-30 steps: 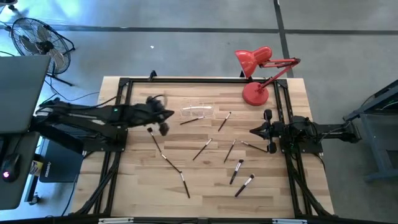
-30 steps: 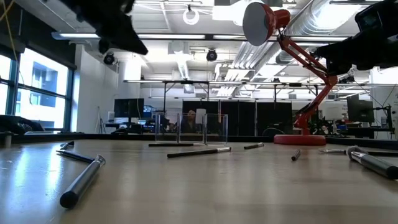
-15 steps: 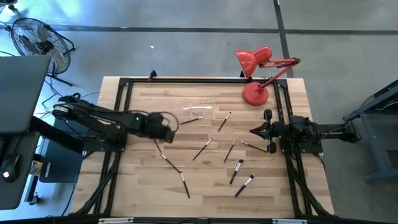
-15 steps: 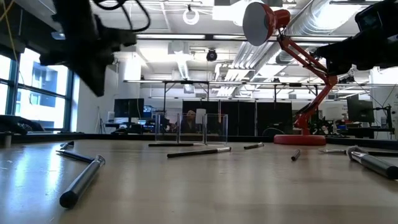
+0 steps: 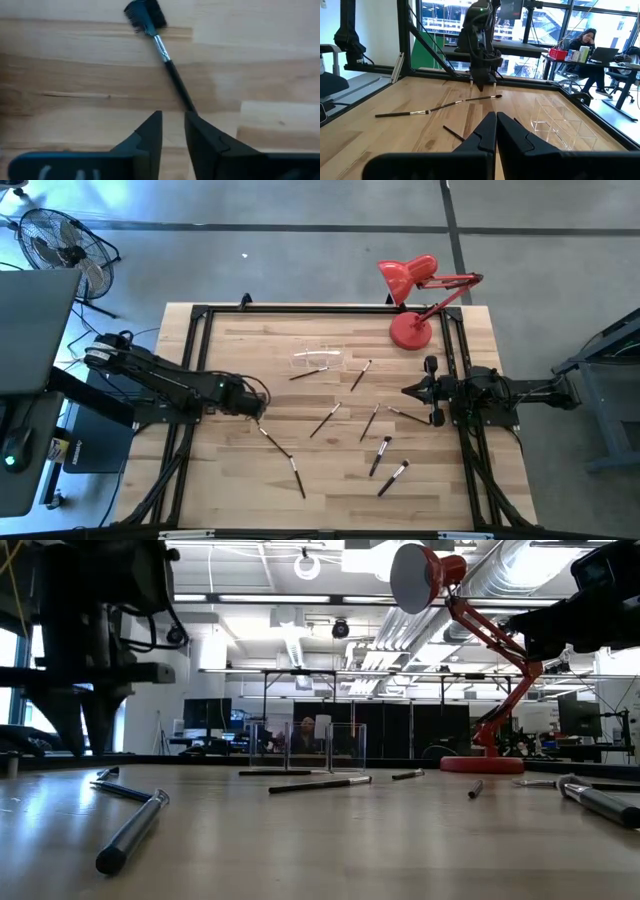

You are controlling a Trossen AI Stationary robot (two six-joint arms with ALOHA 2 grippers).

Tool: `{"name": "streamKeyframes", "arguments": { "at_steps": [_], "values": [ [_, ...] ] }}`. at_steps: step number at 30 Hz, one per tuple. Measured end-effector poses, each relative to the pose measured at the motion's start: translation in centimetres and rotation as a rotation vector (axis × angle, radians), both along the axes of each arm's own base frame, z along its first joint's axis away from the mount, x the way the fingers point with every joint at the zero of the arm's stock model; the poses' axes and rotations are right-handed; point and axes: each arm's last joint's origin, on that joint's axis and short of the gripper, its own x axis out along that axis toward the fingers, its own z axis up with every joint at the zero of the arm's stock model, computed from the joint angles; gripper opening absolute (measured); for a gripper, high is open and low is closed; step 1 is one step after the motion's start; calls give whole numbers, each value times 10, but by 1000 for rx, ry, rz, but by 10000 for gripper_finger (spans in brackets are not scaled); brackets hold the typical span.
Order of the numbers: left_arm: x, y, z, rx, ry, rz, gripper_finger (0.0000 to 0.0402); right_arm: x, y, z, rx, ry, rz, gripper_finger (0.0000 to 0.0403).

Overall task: Put items in baskets/containers
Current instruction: Put the black eye groomer brush into the transparent organizer

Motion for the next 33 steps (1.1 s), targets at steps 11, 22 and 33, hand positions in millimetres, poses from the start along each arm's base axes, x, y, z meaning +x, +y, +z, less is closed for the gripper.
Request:
{"name": "streamKeyframes", "arguments": {
  "at_steps": [11,22,33],
  "values": [
    [-7,10,-12,89,-42,232,122,0,0,0,0,0,0,8],
    [-4,35,-15,51,-26,274,122,0,0,0,0,0,0,5],
    [-3,45,-16,-37,-16,281,122,0,0,0,0,0,0,5]
  ]
}}
